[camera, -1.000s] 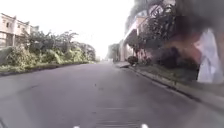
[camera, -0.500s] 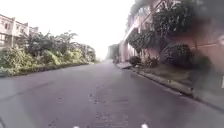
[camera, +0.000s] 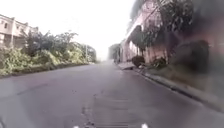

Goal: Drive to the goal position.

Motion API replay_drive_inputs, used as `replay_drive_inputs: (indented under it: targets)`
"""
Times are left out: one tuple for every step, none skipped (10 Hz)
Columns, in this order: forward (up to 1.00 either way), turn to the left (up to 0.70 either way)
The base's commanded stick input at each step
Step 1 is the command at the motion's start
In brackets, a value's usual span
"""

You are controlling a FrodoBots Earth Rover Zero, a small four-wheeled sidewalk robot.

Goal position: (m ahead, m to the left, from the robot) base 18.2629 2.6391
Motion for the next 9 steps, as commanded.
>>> replay_drive_inputs:
  targets:
    - [1.0, 0.0]
    - [1.0, 0.0]
    - [1.0, 0.0]
    - [1.0, 0.0]
    - [1.0, 0.0]
    - [1.0, 0.0]
    - [1.0, 0.0]
    - [1.0, 0.0]
    - [1.0, 0.0]
